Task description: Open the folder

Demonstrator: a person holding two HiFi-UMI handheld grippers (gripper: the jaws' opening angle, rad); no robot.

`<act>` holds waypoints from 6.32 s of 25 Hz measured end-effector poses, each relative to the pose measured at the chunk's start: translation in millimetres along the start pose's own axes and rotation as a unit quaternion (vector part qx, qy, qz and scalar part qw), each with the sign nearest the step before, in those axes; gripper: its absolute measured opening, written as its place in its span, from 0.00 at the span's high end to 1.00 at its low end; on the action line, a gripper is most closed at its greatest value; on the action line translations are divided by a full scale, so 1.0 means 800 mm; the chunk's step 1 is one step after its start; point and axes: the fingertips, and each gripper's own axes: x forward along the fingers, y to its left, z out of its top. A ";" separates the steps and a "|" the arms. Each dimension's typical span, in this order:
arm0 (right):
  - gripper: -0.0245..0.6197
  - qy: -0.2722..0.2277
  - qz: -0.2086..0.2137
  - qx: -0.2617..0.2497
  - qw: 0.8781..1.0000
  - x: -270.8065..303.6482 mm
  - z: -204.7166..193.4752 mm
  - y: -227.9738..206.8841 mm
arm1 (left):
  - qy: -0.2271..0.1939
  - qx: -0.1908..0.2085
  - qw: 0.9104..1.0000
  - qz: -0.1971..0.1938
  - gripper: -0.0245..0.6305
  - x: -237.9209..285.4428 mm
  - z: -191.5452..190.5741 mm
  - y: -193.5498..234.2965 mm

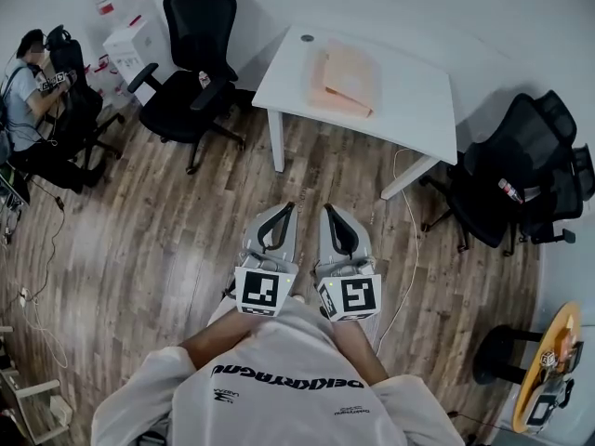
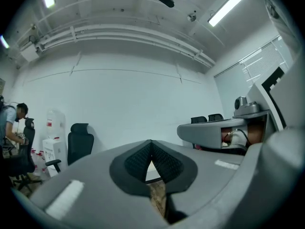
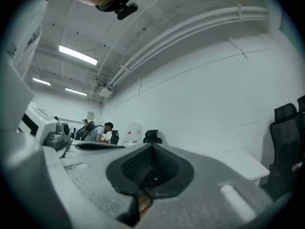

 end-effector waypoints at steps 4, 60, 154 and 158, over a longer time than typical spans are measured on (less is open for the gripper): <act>0.96 0.003 -0.013 0.009 1.000 0.054 -0.016 -0.029 | -0.001 -0.005 1.000 -0.004 0.97 0.051 -0.015 0.029; 0.86 0.265 -0.141 0.015 0.954 0.621 -0.202 -0.350 | 0.129 -0.081 0.983 -0.100 0.97 0.624 -0.154 0.291; 0.95 0.278 -0.290 0.124 0.907 0.479 -0.187 -0.618 | 0.381 -0.019 0.919 -0.099 0.98 0.691 -0.409 0.201; 0.95 0.280 -0.297 0.117 0.905 0.471 -0.191 -0.627 | 0.388 -0.017 0.916 -0.098 0.98 0.692 -0.414 0.200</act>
